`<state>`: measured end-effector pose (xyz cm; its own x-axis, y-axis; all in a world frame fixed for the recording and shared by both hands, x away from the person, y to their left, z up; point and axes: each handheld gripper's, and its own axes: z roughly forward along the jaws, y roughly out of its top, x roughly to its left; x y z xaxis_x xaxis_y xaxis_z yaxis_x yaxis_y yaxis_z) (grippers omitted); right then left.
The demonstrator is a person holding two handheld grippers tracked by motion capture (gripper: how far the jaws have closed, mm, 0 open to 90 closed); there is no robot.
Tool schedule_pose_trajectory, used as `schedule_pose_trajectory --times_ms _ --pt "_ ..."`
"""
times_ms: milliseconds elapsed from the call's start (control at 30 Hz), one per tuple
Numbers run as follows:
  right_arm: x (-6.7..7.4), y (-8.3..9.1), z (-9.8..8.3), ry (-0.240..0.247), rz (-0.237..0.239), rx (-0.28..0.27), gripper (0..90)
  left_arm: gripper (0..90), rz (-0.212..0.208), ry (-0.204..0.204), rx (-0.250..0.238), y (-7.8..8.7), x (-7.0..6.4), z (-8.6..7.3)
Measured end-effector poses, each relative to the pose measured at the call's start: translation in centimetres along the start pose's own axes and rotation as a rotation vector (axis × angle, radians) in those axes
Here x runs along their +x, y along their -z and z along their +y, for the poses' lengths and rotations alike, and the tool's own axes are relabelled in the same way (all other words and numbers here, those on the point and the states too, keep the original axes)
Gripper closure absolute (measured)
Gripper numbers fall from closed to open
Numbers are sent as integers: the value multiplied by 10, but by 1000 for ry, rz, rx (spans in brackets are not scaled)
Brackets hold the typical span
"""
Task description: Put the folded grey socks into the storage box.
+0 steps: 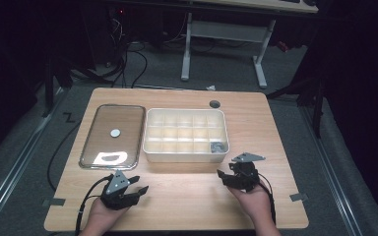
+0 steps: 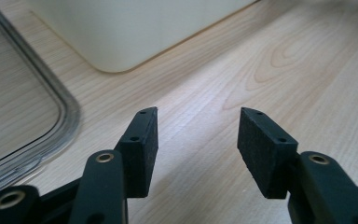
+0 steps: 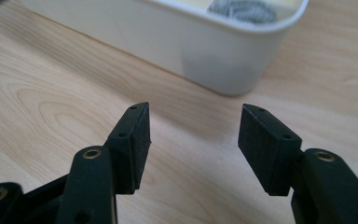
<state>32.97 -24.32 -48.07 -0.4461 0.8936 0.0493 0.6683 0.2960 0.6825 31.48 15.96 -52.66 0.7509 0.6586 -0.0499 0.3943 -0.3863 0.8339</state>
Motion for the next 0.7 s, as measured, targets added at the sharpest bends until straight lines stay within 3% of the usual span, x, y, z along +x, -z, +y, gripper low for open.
schedule_pose_trajectory --times_ms 133,167,200,233,267,300,333,400,500,600,700 --pt "6 -6 -18 -44 30 -51 443 485 15 27 -5 3 5 -1" --pt "14 -12 -30 -44 22 -74 427 467 15 31 -6 3 5 -1" --pt "14 -12 -30 -44 22 -74 427 467 15 36 -8 3 5 -1" --pt "20 -15 -45 -53 6 -112 415 438 7 48 -7 2 4 -1" --pt "20 -15 -45 -53 6 -112 415 433 7 48 -7 2 4 -1" --pt "21 -18 -51 -55 21 -83 344 431 -2 44 -10 2 2 0" --pt "21 -18 -51 -55 21 -83 344 431 -2 44 -10 2 2 0" --pt "18 -12 -52 -7 -25 -98 367 431 0 23 -4 1 -1 -1" --pt "9 -7 -53 -79 0 -137 375 430 3 27 -3 -1 0 -1" --pt "9 -9 -55 -64 -19 -123 383 431 5 27 -1 -1 0 -1" --pt "9 -10 -57 -85 -15 -131 375 431 -1 29 -2 0 0 -2"
